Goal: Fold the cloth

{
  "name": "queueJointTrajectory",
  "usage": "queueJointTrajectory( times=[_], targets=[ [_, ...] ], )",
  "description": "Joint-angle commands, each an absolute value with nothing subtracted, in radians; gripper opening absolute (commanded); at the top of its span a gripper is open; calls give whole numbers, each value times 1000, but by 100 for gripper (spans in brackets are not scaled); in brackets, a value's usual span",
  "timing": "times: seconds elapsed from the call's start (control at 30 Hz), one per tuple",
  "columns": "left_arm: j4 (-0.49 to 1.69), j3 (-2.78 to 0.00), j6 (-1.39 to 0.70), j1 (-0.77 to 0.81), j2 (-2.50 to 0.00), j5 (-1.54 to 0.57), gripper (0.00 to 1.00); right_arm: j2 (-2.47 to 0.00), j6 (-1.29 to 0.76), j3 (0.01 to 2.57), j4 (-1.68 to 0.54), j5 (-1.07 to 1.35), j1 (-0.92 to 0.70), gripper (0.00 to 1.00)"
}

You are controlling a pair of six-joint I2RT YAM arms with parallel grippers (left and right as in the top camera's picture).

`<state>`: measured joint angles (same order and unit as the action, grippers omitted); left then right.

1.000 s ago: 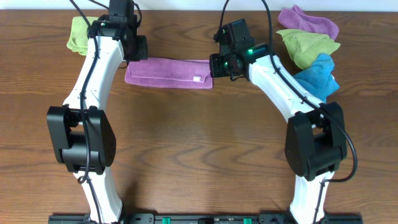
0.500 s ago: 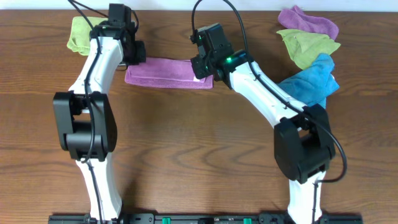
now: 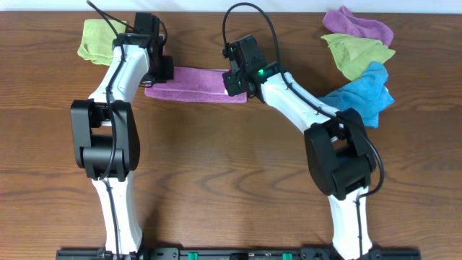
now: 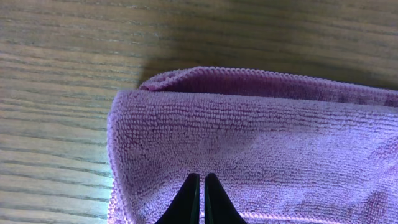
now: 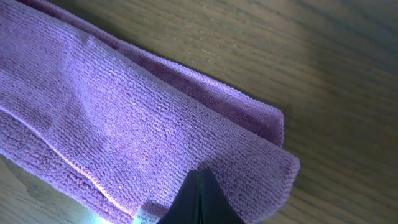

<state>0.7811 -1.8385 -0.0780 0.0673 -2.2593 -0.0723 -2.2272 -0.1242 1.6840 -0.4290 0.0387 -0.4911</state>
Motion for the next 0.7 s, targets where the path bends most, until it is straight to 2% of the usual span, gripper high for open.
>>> queueJointTrajectory(
  times=[0.0,0.67],
  targets=[
    [786,-1832,-75,68,-2270,-75,6,-2267,-139,1700,-438,57,-491,2],
    [774,-1707,-91,77,-2271,-83,6,-2307,-145,1700,-577,57,-442,1]
  ],
)
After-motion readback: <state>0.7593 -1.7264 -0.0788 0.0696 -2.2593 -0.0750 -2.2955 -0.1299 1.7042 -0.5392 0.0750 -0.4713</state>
